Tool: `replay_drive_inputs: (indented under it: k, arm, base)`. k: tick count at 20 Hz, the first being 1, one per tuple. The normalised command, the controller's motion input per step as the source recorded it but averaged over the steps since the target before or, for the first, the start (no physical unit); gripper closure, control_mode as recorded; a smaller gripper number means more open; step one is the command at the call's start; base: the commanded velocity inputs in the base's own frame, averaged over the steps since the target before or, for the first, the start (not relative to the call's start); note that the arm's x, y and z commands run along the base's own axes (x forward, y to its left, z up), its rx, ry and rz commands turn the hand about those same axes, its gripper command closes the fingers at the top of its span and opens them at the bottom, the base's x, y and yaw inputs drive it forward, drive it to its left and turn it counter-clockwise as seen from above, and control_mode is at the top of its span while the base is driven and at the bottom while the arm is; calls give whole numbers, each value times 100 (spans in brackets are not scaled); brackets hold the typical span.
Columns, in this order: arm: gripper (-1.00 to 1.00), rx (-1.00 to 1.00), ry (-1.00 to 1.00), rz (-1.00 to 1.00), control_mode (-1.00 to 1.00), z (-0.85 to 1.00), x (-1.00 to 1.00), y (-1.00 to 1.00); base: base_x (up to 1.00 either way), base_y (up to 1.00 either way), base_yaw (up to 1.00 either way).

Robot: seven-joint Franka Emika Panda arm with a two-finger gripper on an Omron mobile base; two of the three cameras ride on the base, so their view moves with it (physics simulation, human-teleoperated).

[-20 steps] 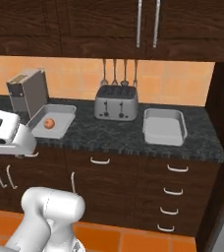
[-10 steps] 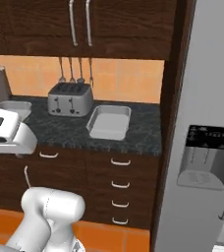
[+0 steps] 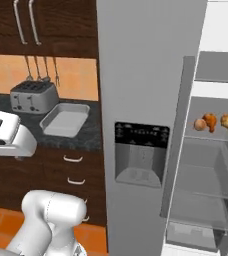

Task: Place one onion and one chicken drumstick in each tupperware on the nearby counter, to pack two identical lunches.

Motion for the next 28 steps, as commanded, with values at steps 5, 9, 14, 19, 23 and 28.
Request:
replay_drive_inputs:
  k: [5,9,14,19,23,28]
  arm:
    - [-100,0,0,0,100,0,0,0]
    - [-100,0,0,0,100,0,0,0]
    - [-100,0,0,0,100,0,0,0]
    - [-100,0,0,0,100,0,0,0]
    - [-100,0,0,0,100,0,0,0]
    - [-100,0,0,0,100,0,0,0]
  base:
    - [-9,-100,17]
    - [0,-75,8]
    - [0,-47,0]
    - [1,-63,0]
    - [19,-40,0]
    - [56,-19,0]
